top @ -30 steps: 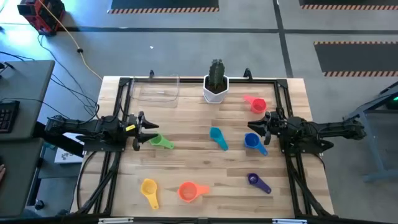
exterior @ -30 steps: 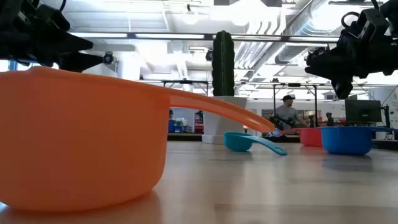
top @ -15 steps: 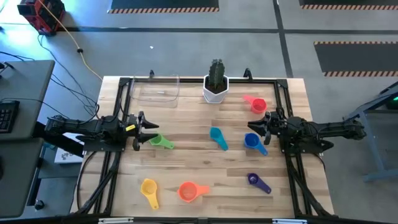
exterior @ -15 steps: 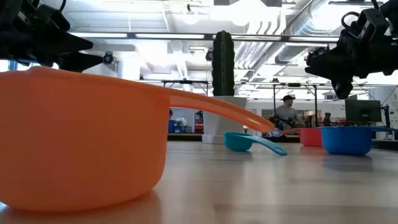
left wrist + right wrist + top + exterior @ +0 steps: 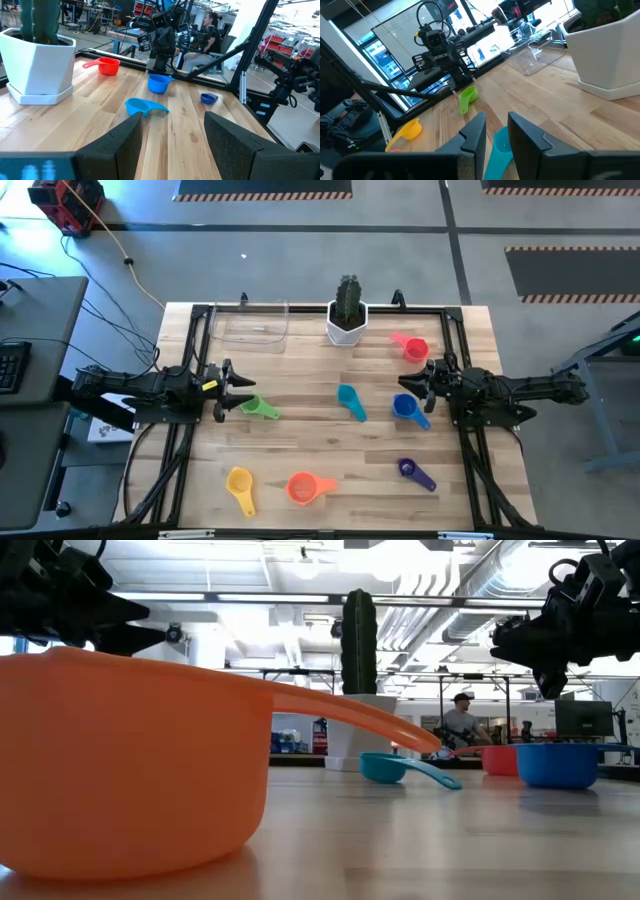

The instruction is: Nest measuring cups in basket

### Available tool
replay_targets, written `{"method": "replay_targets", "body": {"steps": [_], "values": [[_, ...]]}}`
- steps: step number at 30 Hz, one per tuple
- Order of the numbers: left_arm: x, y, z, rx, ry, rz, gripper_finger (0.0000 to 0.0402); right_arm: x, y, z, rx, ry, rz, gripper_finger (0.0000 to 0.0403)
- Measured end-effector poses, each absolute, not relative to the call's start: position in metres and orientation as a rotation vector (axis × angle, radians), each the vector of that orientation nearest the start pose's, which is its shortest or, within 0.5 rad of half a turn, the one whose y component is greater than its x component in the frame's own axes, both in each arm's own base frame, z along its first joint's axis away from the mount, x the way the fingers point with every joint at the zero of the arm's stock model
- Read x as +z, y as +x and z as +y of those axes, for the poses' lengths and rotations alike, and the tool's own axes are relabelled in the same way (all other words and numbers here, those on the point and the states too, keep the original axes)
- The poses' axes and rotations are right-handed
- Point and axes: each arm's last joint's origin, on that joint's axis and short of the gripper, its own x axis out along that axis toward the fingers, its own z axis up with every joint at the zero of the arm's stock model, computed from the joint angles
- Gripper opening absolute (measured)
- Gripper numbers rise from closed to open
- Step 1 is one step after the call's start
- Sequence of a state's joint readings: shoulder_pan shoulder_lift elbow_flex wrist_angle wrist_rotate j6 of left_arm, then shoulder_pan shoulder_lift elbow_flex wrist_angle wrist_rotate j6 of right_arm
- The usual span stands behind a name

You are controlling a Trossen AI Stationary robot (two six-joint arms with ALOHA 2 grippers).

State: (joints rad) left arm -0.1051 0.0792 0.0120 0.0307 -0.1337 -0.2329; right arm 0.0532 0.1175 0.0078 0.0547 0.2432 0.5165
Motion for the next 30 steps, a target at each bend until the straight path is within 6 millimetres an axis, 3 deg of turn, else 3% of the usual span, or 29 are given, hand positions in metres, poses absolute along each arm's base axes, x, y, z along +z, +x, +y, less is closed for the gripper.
{"method": "replay_targets", "body": {"steps": [23,30], "values": [[0.1643,0.1015,-0.0068,0.033,-0.227,0.032,0.02,0.1621,0.1039,-0.0015,-0.2,0.507,0.004,0.0073],[0.1645,0.1015,-0.0064,0.046,-0.076,0.032,0.02,0.1621,0.1038,-0.0014,-0.199,0.507,0.004,0.0073]]}}
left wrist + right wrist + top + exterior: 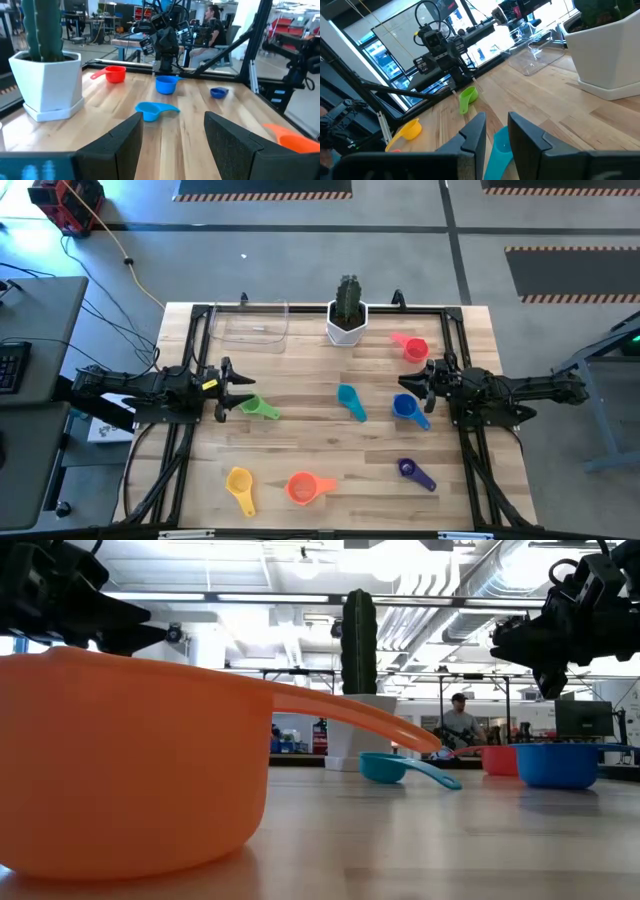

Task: Nest measuring cups in basket
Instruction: Stack the pink measuring cup on the orange measuring cup

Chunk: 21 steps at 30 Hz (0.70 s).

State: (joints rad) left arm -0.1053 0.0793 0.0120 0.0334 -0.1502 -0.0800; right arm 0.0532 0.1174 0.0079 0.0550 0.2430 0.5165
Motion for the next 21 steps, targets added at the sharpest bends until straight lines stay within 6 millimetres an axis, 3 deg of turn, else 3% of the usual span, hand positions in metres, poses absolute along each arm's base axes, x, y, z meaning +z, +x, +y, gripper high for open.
{"method": "replay_targets", "body": {"steps": [18,21], "values": [[0.165,0.1015,-0.0055,0.077,-0.07,0.026,0.02,0.162,0.1039,-0.0014,-0.199,0.507,0.004,0.0073],[0.1653,0.1015,-0.0054,0.082,-0.13,0.02,0.02,0.1621,0.1038,-0.0014,-0.2,0.507,0.004,0.0073]]}}
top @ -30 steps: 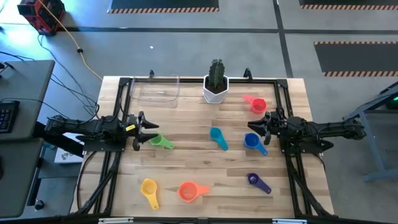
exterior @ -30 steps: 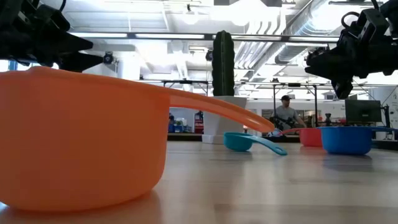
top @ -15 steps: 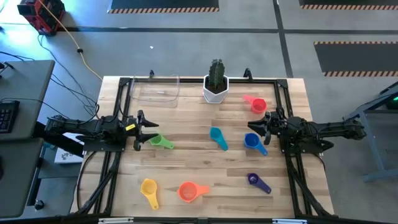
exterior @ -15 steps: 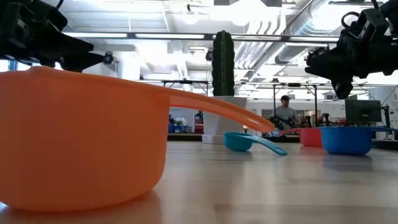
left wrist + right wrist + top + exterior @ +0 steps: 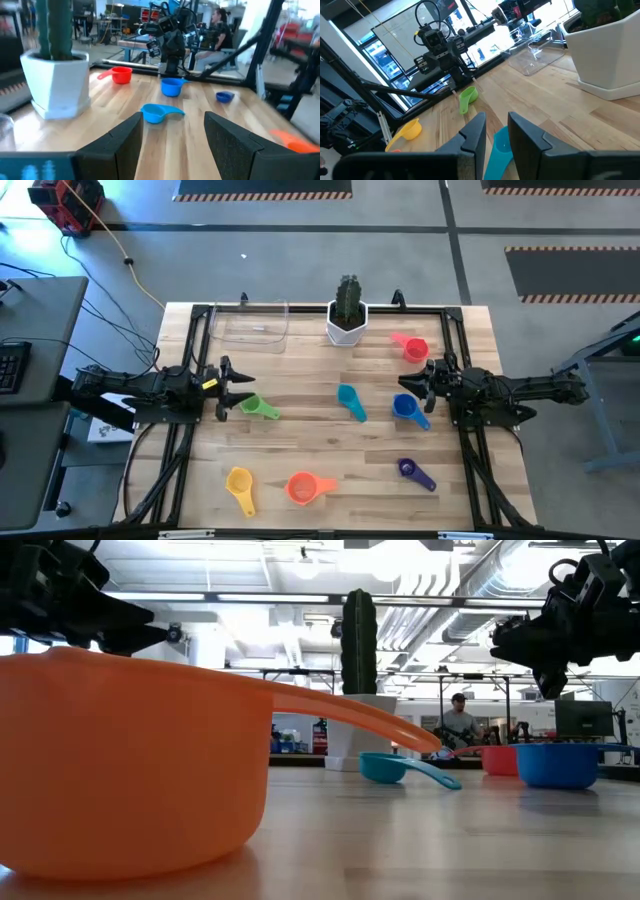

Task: Nest measuring cups in basket
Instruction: Stack the pink measuring cup on the orange measuring cup

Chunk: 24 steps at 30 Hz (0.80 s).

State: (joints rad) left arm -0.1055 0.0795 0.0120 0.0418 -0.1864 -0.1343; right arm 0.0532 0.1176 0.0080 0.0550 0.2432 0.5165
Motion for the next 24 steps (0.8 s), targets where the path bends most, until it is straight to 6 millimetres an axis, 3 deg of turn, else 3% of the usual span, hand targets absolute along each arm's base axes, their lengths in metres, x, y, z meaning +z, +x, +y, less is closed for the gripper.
{"method": "replay_targets", "body": {"steps": [13,16,24], "values": [[0.1668,0.1013,-0.0029,0.162,-0.675,-0.046,0.02,0.1622,0.1038,-0.0015,-0.2,0.564,-0.003,0.0073],[0.1668,0.1012,-0.0025,0.176,-0.727,-0.056,0.02,0.1621,0.1039,-0.0015,-0.201,0.668,-0.013,0.0073],[0.1669,0.1009,-0.001,0.224,-0.73,-0.076,0.02,0.1623,0.1037,-0.002,-0.215,0.69,-0.022,0.0073]]}}
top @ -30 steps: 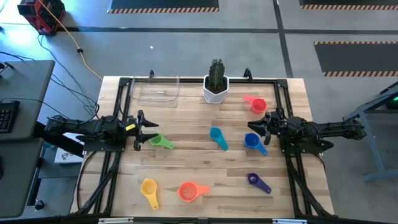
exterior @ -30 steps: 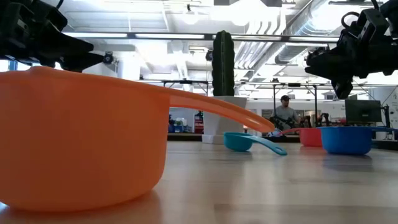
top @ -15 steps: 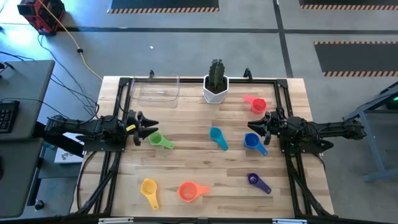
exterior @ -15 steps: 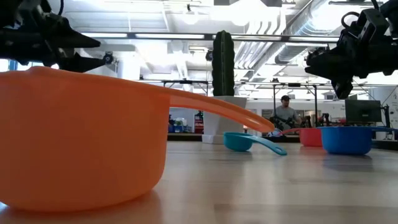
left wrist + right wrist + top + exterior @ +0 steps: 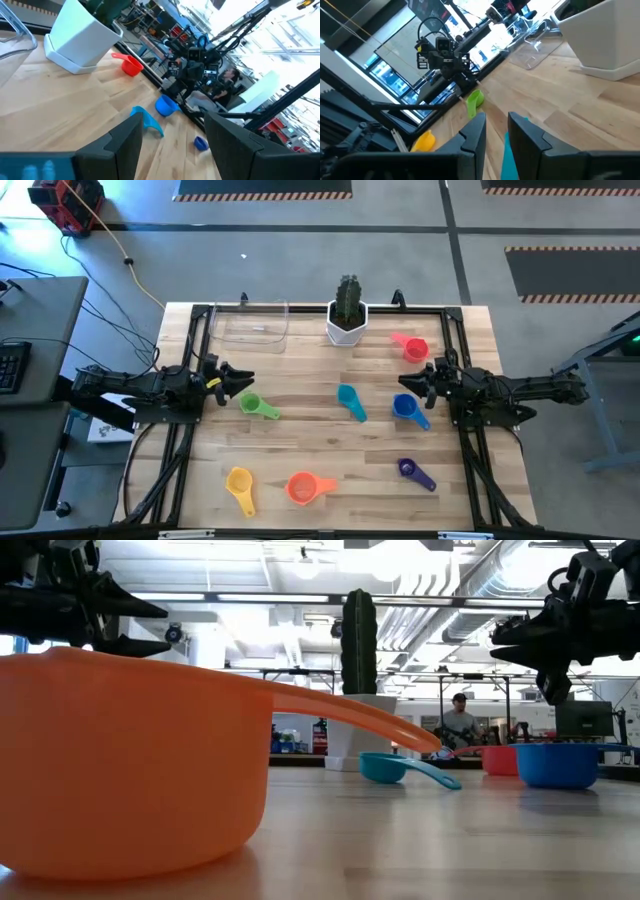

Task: Nest measuring cups in basket
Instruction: Stack the pink measuring cup on the orange measuring cup

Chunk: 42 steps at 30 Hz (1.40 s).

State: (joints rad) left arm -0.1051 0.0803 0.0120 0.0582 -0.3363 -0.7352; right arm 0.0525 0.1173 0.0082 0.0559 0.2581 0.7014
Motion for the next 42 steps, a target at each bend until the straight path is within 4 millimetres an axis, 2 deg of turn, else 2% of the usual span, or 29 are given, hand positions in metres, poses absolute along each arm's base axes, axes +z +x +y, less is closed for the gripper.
{"method": "replay_targets", "body": {"steps": [10,13,17,20,25,29,37,42], "values": [[0.167,0.101,-0.001,0.227,-0.752,-0.079,0.02,0.166,0.104,-0.002,-0.208,0.888,-0.085,0.0073],[0.167,0.101,-0.001,0.232,-0.752,-0.082,0.02,0.169,0.104,-0.002,-0.203,0.878,-0.093,0.0073],[0.167,0.101,-0.001,0.234,-0.791,-0.088,0.02,0.182,0.102,-0.003,-0.206,0.836,-0.14,0.0073],[0.167,0.101,0.0,0.243,-0.839,-0.105,0.02,0.195,0.1,-0.004,-0.215,0.836,-0.187,0.0073],[0.169,0.101,0.0,0.237,-0.86,-0.124,0.02,0.225,0.093,-0.004,-0.201,0.725,-0.258,0.0079],[0.169,0.101,0.0,0.233,-0.861,-0.123,0.02,0.248,0.085,-0.007,-0.267,0.684,-0.295,0.0095],[0.169,0.101,0.0,0.229,-0.895,-0.126,0.02,0.29,0.069,-0.012,-0.452,0.692,-0.25,0.0108],[0.169,0.101,-0.002,0.192,-0.897,-0.109,0.02,0.317,0.068,-0.013,-0.562,0.701,-0.114,0.0108]]}}
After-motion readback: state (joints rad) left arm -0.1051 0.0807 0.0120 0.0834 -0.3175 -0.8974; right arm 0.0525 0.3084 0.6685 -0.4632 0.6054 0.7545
